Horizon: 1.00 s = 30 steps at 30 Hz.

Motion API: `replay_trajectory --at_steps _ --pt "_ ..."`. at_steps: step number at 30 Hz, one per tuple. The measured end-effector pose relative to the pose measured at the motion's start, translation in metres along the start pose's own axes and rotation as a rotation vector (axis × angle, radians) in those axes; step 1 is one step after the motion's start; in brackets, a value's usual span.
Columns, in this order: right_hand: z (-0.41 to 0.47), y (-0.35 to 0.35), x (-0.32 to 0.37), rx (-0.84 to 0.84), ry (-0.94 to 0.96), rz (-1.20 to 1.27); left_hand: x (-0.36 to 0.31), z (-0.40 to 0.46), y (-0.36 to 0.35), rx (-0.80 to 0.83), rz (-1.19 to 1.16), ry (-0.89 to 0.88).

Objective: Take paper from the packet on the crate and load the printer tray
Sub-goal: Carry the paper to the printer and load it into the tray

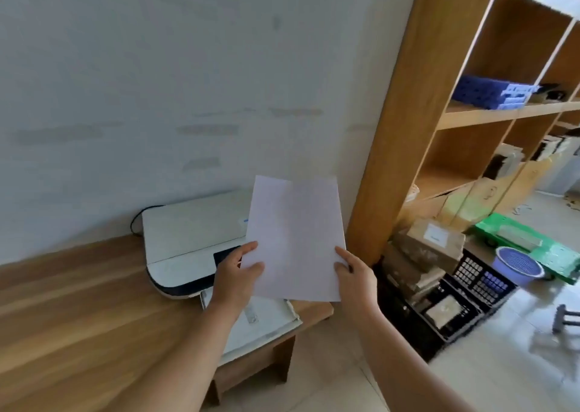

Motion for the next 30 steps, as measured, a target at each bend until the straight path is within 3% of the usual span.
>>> replay_trajectory --at_steps 7,14,30 --pt "0.025 -0.057 0.005 0.292 0.054 -0.148 0.005 -0.034 0.039 -0.275 0.13 0.072" --pt "0.023 -0.104 -0.006 0.477 0.025 -0.218 0.012 -0.064 0.065 -0.392 0.227 0.132" --pt "0.054 -0.134 -0.014 0.44 -0.021 -0.319 0.073 -0.037 0.071 -0.387 0.136 0.218"
Point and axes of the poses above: each hand's wrist, its own z-axis towards the middle knuckle, its own y-axis out of the back of the hand, x = y × z, the point moved 9 cm from there along z, towards the middle knuckle, and after that the axes turned 15 degrees about -y, right-handed, at the moved point
